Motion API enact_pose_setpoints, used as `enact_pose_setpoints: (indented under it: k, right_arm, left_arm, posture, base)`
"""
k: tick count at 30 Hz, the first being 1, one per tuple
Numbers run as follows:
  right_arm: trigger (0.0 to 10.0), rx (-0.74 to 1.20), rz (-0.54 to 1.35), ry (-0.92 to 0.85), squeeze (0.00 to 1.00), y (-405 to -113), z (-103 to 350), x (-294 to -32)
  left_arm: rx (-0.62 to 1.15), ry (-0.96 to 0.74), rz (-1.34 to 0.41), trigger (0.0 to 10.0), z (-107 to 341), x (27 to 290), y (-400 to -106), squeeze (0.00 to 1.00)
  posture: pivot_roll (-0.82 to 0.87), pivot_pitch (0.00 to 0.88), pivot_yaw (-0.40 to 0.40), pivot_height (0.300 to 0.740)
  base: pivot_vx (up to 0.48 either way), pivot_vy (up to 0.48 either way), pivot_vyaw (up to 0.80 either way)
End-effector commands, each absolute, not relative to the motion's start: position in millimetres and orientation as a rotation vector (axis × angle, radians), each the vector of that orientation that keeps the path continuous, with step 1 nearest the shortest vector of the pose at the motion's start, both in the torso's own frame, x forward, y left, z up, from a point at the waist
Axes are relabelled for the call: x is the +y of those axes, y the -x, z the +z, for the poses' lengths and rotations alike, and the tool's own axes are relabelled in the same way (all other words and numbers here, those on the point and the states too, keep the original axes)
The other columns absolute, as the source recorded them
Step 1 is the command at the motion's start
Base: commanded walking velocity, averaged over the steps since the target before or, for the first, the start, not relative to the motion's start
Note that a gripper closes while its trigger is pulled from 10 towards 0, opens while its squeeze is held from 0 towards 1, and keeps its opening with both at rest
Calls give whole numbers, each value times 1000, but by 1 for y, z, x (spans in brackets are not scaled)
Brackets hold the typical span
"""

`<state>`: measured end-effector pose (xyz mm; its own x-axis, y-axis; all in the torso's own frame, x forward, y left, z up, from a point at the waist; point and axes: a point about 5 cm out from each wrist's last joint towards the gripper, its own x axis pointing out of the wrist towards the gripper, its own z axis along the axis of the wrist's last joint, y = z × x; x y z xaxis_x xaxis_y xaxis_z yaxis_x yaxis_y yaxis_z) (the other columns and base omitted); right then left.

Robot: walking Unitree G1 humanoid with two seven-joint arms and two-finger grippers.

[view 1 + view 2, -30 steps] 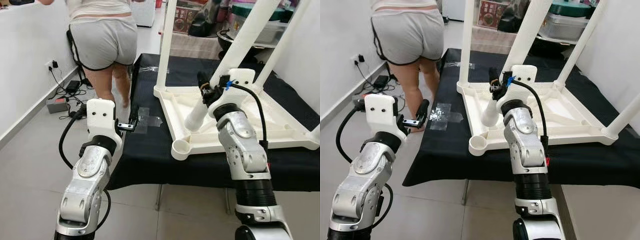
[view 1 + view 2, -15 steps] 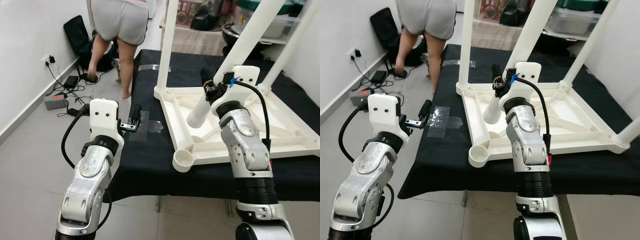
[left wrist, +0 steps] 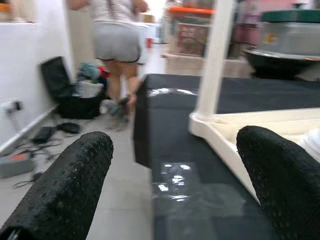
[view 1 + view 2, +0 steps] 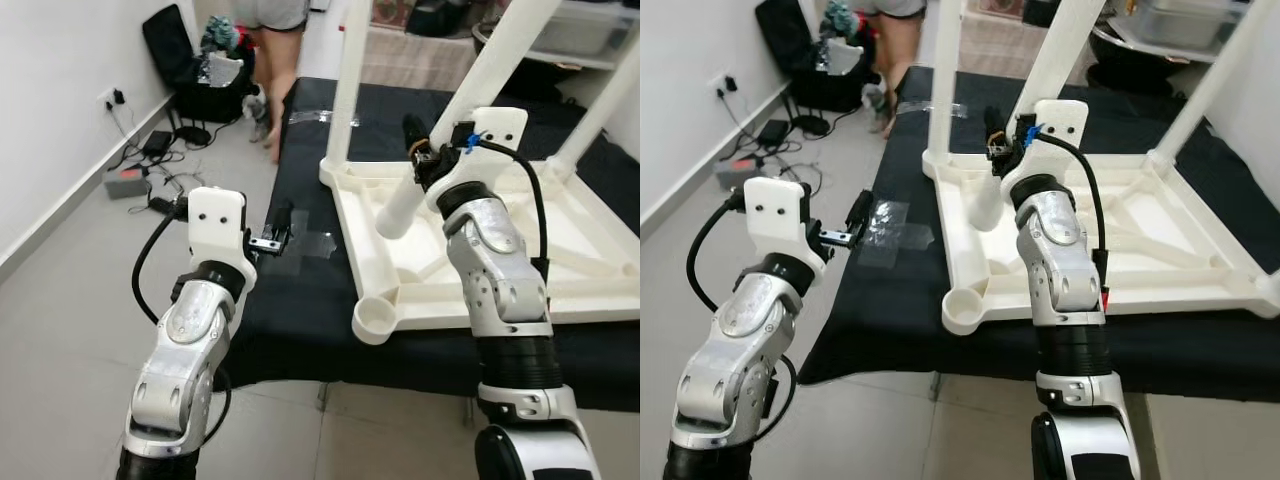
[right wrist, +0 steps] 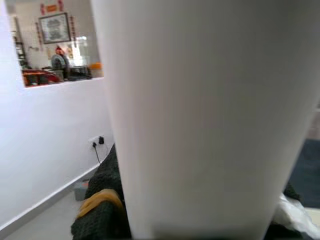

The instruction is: Building children table

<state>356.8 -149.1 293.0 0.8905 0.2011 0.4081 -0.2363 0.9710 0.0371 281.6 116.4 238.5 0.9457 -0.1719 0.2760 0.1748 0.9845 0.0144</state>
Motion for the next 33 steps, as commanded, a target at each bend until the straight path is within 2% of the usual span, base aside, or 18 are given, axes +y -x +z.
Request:
enact_pose_setpoints:
  k: [1,10,17,18,22,25,27,30,33]
  right_arm:
    - [10000,-471,217,-95,0,-355,302,-159]
    - [10000,-455,230,-47,0,-369,308,-176]
    - [10000,-372,524,-37,0,-370,293,-165]
    - [10000,-338,595,-27,0,-374,290,-172]
    - [10000,-285,673,-14,0,-377,288,-186]
    - [10000,-269,697,-15,0,-377,288,-188]
    - [10000,-253,763,-14,0,-375,288,-190]
    - [10000,-203,962,-4,0,-369,290,-192]
    - [10000,-198,1004,0,0,-368,292,-193]
  left_arm:
    - [-252,11,-191,10000,233,114,-281,0]
    - [-250,22,-195,10000,232,113,-277,0]
    - [-221,33,-214,10000,225,113,-269,0]
    - [-198,49,-258,10000,220,110,-261,0]
    - [-166,74,-311,10000,214,105,-249,0]
    - [-159,81,-319,10000,213,104,-247,0]
    - [-149,82,-337,10000,211,102,-244,0]
    - [-122,84,-374,10000,207,97,-235,0]
    - [-117,89,-375,10000,207,96,-233,0]
  posture:
    - [112,83,-117,740]
    - [116,98,-122,740]
    - [119,131,-127,740]
    - [121,144,-125,740]
    - [128,167,-126,740]
    - [128,167,-126,740]
    - [128,180,-120,740]
    - [129,201,-115,740]
    - [130,207,-112,740]
  base:
    - [0,0,0]
    - [0,0,0]
    - [0,0,0]
    - [0,0,0]
    - [0,0,0]
    - [0,0,0]
    - [0,0,0]
    - [0,0,0]
    - [0,0,0]
